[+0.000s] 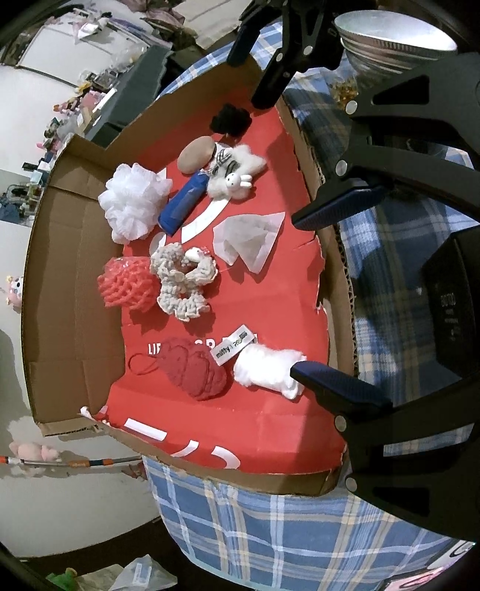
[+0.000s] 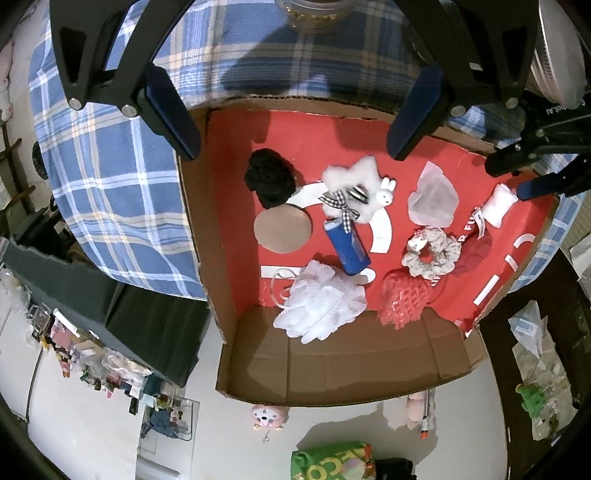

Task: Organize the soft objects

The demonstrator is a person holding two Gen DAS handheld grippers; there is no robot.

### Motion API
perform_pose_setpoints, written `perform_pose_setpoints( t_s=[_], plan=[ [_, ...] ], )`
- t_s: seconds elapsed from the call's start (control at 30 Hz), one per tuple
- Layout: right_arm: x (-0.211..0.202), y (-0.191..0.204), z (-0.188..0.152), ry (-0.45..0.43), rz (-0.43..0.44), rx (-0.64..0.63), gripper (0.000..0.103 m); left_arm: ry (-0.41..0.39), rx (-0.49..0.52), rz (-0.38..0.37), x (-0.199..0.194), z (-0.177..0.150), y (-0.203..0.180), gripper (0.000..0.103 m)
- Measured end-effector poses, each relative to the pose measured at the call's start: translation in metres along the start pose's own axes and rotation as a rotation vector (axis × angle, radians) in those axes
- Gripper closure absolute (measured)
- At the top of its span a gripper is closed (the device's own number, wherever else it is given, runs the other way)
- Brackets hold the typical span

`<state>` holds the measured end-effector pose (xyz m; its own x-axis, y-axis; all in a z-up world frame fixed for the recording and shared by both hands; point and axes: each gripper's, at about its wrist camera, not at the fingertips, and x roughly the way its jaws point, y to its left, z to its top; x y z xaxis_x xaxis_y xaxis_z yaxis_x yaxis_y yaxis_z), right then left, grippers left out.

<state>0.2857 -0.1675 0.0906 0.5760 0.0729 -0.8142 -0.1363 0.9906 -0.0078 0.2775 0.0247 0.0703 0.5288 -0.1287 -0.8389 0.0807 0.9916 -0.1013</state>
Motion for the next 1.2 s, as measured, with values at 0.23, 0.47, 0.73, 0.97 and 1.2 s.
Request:
perform_pose_setpoints(
  t_s=[0.23, 0.47, 0.73, 0.97, 1.2],
  plan=[
    [0.0021, 0.0009, -0.0026, 0.004, 0.001, 0.001, 0.000, 0.006, -0.013, 0.000, 0.0032, 0.0000, 0.0032, 0.031],
    [0.0019, 0.0004, -0.0030, 0.001, 0.001, 0.003, 0.000, 0.006, -0.003, 0.004, 0.0029, -0.0002, 0.0026, 0.031],
    [0.0016, -0.0002, -0.0039, -0.005, -0.004, 0.002, 0.000, 0.005, -0.001, 0.015, 0.0034, -0.0008, 0.0023, 0.031],
    [0.0017, 0.0004, -0.0043, -0.007, -0.006, 0.001, 0.000, 0.001, -0.005, 0.018, 0.0036, -0.0016, 0.0033, 0.031],
    [0.0017, 0.0004, -0.0042, -0.008, -0.006, 0.001, 0.000, -0.001, -0.003, 0.018, 0.0033, -0.0009, 0.0043, 0.031]
  ],
)
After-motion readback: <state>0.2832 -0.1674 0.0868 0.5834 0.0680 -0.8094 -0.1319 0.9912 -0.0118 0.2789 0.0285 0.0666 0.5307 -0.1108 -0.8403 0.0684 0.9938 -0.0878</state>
